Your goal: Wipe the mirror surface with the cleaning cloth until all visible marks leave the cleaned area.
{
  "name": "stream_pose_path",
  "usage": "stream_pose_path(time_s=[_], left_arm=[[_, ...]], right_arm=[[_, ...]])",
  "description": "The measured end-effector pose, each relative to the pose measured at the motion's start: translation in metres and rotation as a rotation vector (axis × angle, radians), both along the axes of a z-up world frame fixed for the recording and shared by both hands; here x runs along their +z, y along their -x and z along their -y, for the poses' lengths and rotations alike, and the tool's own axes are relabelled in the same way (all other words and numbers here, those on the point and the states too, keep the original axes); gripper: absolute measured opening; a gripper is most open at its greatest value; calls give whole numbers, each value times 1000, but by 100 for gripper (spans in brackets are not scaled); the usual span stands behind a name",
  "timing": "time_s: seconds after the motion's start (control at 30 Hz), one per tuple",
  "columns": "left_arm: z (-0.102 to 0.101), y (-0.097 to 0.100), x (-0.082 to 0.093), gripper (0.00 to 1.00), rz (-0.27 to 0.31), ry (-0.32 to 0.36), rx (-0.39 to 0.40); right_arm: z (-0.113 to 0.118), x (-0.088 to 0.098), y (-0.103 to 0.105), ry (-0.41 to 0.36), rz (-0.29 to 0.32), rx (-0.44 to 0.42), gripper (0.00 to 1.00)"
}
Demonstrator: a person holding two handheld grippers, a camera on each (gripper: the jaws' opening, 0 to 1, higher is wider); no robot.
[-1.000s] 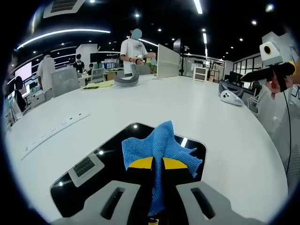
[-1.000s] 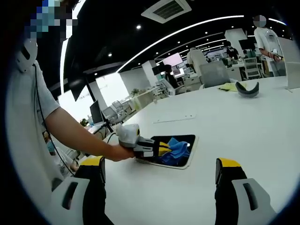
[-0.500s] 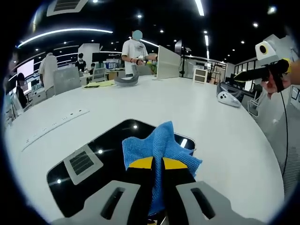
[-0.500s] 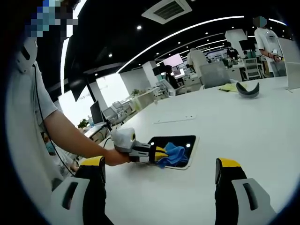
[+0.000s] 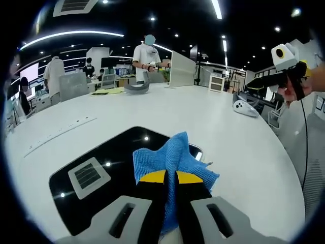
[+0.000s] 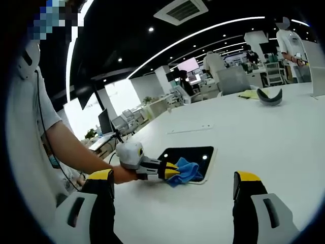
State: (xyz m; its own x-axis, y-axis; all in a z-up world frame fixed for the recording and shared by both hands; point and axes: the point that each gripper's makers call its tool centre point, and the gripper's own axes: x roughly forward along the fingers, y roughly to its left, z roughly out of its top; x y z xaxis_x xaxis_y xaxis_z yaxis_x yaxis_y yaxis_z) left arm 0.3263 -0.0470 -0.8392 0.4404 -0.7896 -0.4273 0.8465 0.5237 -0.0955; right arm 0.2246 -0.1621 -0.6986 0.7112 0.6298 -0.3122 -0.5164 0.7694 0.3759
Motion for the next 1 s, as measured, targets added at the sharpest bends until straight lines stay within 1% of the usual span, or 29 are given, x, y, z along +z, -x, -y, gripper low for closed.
stream_pose_path(time_s=[0.5,0.67,1.0], left_arm=[[-1,10,0,3,-6,1,-7],[-1,11,0,3,-1,-4,-7],[-1,12,0,3,-6,1,-11]], right_arm=[[1,0,0,0,0,-2,98],[-1,-3,1,0,-9,7,97],[-2,0,-2,-2,-1,11,97]])
